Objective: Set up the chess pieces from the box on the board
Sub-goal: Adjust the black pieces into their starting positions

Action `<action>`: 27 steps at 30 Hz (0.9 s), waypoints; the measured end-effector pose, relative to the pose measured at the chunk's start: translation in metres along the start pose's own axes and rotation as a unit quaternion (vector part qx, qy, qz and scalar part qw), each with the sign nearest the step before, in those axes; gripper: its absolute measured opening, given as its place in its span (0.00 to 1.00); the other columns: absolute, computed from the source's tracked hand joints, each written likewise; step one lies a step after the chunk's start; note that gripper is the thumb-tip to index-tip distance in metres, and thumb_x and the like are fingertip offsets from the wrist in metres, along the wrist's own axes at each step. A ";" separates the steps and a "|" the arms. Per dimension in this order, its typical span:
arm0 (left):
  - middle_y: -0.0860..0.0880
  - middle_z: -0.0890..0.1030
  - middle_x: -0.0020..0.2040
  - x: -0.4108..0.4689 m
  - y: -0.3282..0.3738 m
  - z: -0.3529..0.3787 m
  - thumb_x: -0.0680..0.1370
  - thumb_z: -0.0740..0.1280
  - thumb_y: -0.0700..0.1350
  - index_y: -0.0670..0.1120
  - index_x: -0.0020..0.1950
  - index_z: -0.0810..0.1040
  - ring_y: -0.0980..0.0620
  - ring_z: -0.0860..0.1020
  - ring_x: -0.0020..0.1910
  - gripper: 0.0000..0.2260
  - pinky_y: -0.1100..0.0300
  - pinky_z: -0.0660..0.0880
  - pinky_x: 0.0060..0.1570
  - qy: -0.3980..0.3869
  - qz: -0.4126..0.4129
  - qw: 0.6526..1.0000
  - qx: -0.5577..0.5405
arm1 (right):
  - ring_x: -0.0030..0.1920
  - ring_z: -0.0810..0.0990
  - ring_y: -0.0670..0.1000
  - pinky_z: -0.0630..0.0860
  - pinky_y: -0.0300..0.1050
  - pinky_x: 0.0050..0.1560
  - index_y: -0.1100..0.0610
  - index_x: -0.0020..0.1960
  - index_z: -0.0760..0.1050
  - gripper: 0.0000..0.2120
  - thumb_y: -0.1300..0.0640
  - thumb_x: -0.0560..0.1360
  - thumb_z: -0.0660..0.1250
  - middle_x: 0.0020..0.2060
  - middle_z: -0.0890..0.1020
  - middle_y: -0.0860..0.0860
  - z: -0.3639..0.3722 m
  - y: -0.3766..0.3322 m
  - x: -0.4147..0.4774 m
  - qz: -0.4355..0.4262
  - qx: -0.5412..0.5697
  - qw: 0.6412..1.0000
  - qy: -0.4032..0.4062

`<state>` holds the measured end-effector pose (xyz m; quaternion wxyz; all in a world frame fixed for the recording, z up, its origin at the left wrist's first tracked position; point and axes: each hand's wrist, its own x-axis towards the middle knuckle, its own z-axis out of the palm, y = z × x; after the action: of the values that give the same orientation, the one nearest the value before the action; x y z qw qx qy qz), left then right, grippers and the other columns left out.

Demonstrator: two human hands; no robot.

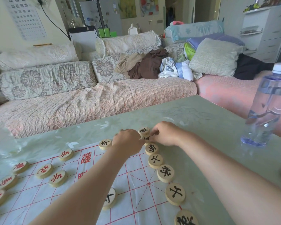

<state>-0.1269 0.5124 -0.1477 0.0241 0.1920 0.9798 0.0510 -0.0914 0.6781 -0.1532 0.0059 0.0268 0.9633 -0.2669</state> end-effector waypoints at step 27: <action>0.60 0.82 0.52 0.006 -0.008 0.002 0.73 0.71 0.50 0.57 0.56 0.78 0.54 0.78 0.55 0.12 0.53 0.71 0.61 0.014 0.040 0.993 -0.113 | 0.47 0.79 0.44 0.69 0.33 0.42 0.48 0.59 0.80 0.12 0.55 0.76 0.72 0.49 0.83 0.44 0.011 0.016 0.007 -0.008 0.147 0.988 0.050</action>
<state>-0.1350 0.5076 -0.1506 0.0298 0.2260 0.9596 0.1648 -0.0976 0.6866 -0.1713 -0.0486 0.0325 0.9131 -0.4036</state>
